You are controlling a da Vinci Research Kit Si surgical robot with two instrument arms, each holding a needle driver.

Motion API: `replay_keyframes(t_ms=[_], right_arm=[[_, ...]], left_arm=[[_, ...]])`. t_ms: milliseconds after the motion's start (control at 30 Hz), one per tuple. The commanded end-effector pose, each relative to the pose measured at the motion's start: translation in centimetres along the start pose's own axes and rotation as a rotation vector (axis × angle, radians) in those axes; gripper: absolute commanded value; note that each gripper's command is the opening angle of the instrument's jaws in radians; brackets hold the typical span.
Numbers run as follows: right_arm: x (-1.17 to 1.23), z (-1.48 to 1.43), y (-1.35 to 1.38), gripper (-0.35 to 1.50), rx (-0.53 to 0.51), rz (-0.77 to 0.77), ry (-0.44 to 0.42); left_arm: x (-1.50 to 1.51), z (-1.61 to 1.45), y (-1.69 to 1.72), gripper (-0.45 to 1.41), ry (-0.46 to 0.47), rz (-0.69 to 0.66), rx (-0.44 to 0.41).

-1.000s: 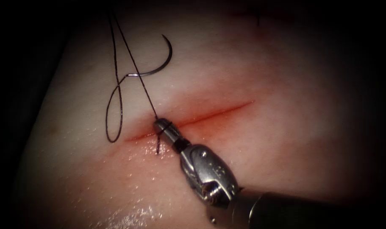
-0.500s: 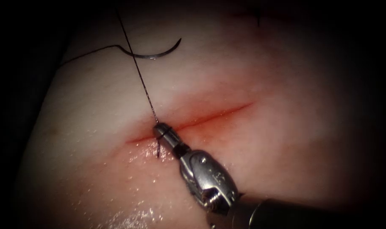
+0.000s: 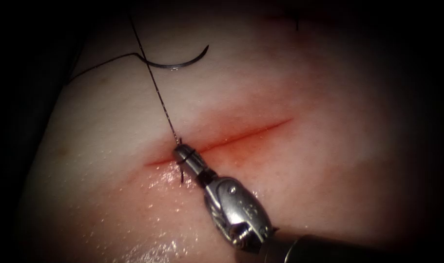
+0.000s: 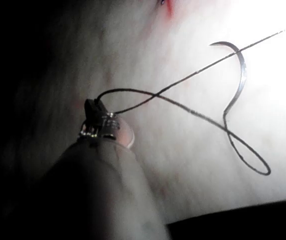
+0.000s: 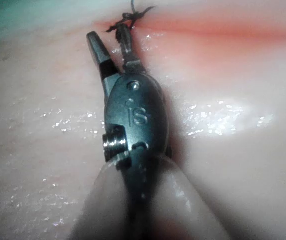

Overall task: Wound Closure
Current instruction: Pull tail through loop and down with right end-effector while pulling up on working thread with left jaws to tighten knot

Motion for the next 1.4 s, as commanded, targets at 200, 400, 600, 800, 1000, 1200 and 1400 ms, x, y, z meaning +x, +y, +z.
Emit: replay_keyframes(t_ms=[200, 400, 600, 800, 1000, 1200, 1400], right_arm=[[0.1, 0.06, 0.01, 1.41, -0.001, -0.048, 0.022], [0.12, 0.0, -0.02, 1.43, 0.005, -0.076, 0.02], [0.17, -0.05, 0.0, 1.24, 0.002, -0.099, -0.004], [0.32, -0.06, 0.06, 1.14, -0.108, -0.102, -0.021], [0.4, -0.01, 0.08, 1.14, -0.153, -0.1, -0.043], [0.41, 0.0, 0.05, 1.14, -0.18, -0.101, -0.044], [0.37, 0.11, 0.01, -0.02, -0.151, -0.1, -0.054]], left_arm=[[0.75, -0.34, 0.53, -0.45, 0.114, -0.005, -0.055], [1.24, -0.52, 0.65, -0.45, 0.139, -0.013, -0.058], [1.28, -0.58, 0.46, -0.45, 0.137, -0.022, -0.065], [1.12, -0.6, 0.35, -0.45, 0.124, -0.024, -0.058], [1.07, -0.56, 0.33, -0.45, 0.119, -0.025, -0.057], [1.05, -0.54, 0.32, -0.45, 0.116, -0.025, -0.057], [1.06, -0.54, 0.33, -0.45, 0.115, -0.025, -0.056]])
